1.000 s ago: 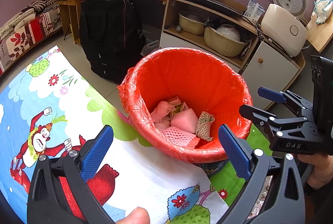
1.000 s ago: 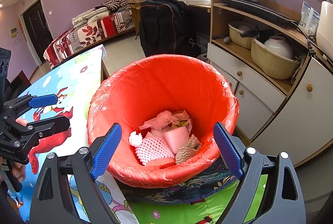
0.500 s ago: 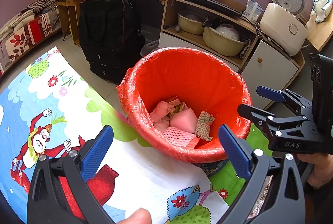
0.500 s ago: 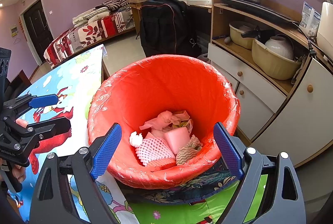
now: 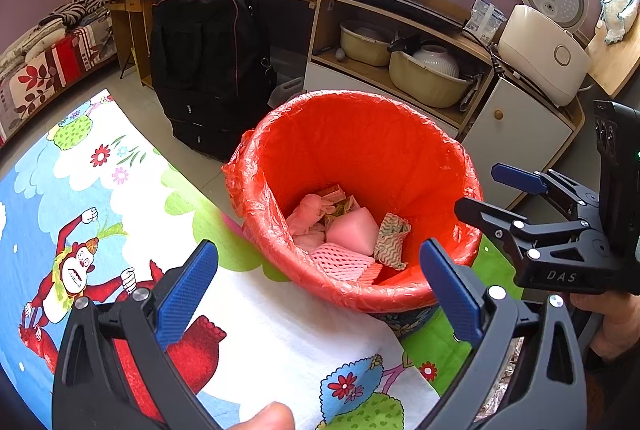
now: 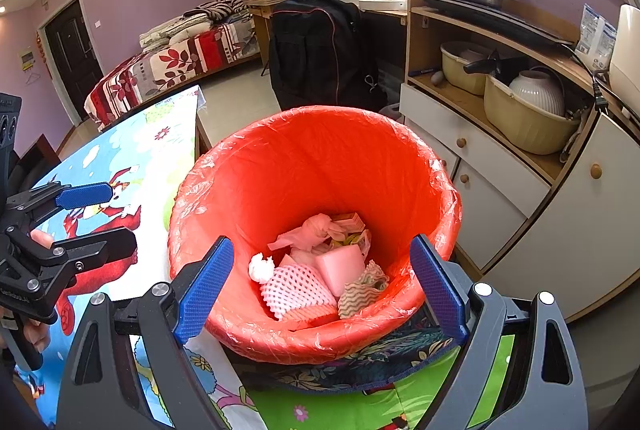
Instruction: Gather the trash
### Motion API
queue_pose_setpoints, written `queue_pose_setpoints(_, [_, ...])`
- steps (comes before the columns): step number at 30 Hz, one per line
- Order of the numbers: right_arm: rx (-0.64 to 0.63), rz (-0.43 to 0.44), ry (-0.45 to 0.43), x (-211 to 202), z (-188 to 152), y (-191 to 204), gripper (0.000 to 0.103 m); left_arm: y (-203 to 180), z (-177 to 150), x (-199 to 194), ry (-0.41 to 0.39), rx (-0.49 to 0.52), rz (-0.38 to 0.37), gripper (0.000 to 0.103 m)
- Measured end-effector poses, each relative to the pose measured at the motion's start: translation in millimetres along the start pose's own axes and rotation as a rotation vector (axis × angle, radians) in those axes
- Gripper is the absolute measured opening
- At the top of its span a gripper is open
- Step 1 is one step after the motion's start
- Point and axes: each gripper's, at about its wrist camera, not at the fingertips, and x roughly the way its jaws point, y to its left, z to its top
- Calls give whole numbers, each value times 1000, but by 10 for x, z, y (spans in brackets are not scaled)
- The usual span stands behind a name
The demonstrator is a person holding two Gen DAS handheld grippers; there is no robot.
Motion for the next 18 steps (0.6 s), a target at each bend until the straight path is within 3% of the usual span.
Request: queue_pose_setpoints(18, [-1, 2, -4, -28, 27, -10, 84, -10, -5, 23, 5, -1, -8, 98])
